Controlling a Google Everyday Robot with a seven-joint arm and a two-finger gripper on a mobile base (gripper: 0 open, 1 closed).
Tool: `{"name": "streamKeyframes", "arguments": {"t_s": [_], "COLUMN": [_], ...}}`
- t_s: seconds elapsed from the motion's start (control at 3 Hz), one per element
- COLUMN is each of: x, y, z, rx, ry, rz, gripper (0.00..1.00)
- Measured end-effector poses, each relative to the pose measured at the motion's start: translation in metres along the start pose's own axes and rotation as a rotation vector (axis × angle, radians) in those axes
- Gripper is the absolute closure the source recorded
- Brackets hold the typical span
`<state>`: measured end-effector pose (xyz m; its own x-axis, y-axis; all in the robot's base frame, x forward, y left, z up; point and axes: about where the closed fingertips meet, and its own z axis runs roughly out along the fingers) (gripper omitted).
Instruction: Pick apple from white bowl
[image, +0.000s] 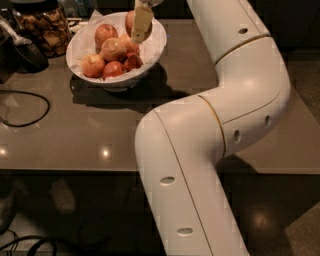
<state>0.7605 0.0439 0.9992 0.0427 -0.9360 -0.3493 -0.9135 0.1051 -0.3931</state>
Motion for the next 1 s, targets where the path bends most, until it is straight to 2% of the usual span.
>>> {"name": "streamKeyframes", "arguments": {"t_s": [0.67,1.0], "x": [-0.026,-0.03], "y": [0.023,0.036], "z": [-0.058,-0.081], "rx": [-0.026,-0.033], "ry": [-0.143,-0.182], "rz": [-0.091,-0.105], "gripper": [1.0,1.0]}}
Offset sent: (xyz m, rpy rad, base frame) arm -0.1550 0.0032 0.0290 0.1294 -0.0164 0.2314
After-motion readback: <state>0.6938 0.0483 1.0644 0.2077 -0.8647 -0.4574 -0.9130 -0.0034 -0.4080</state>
